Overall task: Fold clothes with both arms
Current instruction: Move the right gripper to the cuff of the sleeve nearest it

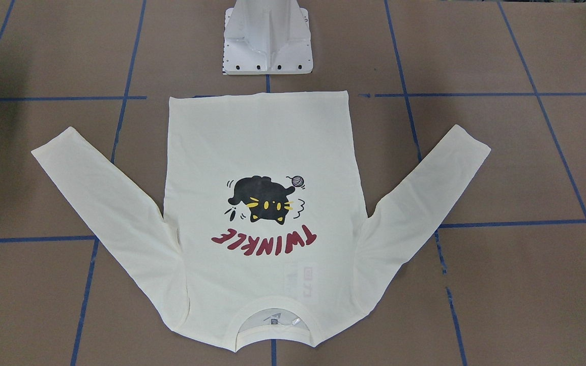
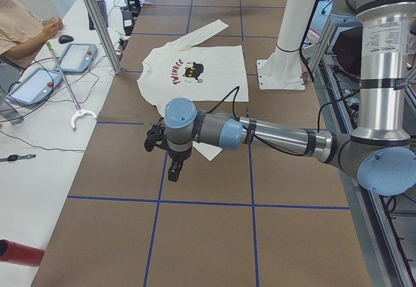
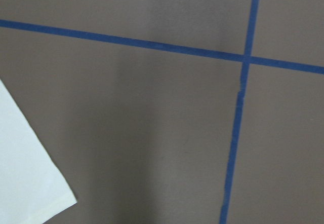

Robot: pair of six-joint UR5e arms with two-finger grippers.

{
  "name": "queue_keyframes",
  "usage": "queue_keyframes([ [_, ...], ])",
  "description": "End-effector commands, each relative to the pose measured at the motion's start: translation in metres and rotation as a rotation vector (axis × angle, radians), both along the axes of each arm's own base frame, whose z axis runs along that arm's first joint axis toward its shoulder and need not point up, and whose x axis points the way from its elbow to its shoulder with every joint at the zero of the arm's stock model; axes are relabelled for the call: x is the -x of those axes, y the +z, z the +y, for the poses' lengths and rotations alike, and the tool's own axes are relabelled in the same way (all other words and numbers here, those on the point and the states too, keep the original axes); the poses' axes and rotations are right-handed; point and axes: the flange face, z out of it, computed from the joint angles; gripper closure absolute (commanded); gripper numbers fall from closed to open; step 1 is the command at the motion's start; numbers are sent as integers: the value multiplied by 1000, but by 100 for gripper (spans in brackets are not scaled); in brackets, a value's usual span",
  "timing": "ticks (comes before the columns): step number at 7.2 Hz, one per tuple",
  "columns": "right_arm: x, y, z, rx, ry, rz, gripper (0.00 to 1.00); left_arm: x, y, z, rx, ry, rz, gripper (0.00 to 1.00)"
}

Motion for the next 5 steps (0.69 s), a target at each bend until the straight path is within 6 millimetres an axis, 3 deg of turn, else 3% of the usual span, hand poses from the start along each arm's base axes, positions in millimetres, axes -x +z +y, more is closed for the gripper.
queue_keyframes([
  [1,70,-32,11,5,-117,-106,0,-58,-15,2,-40,94,107,0],
  [2,106,-39,17,-32,-137,-83,0,-72,-19,2,-35,94,118,0],
  [3,139,-51,27,0,-103,-119,0,-72,-22,2,-49,94,122,0],
  [4,157,-43,48,-36,-71,-118,0,-73,-22,3,-51,99,125,0],
  [5,162,-16,69,-116,-47,-91,0,-74,-24,3,-51,99,130,0],
])
